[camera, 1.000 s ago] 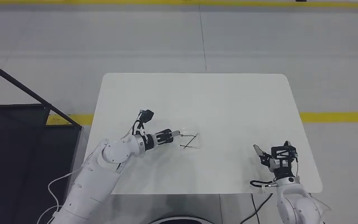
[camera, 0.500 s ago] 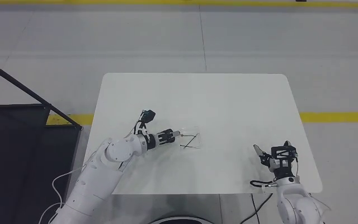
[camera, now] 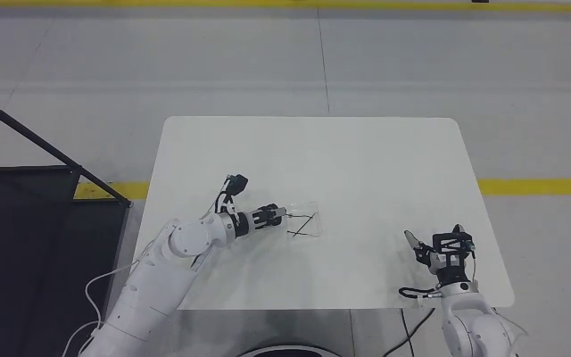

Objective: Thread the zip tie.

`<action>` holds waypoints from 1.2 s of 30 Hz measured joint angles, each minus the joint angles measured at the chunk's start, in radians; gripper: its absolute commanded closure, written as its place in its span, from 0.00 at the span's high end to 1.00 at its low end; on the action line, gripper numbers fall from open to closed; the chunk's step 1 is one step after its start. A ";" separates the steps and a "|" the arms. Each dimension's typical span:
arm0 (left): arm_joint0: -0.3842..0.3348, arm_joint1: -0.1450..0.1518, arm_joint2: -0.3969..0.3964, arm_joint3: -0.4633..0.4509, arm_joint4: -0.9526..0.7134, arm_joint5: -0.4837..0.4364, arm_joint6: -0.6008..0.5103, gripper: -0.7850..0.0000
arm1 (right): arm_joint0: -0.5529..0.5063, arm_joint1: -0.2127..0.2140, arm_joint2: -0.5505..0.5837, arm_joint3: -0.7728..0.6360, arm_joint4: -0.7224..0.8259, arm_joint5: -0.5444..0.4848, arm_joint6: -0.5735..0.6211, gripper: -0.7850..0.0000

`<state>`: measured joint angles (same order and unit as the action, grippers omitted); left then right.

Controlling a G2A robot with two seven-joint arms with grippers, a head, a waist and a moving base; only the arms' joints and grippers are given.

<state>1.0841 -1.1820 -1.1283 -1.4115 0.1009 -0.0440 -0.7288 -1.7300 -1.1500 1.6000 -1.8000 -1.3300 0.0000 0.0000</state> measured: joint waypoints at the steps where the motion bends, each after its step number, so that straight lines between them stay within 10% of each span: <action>1: -0.001 0.000 0.000 0.001 -0.002 -0.001 0.000 0.33 | 0.000 0.000 0.000 0.000 0.000 0.000 0.000 1.00; 18: -0.018 -0.003 0.015 0.018 -0.010 -0.004 -0.020 0.27 | 0.000 0.000 0.000 0.000 0.000 0.000 0.000 1.00; 23: -0.023 -0.004 0.018 0.026 -0.012 -0.004 -0.020 0.00 | 0.000 0.000 0.000 0.000 0.000 0.000 0.000 1.00; 36: -0.019 -0.001 0.006 0.018 -0.018 -0.024 -0.019 0.00 | 0.000 0.000 0.000 0.000 0.000 0.000 0.000 1.00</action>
<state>1.0654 -1.1829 -1.1219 -1.3932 0.0827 -0.0678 -0.7479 -1.7300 -1.1500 1.6000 -1.8000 -1.3300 0.0000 0.0000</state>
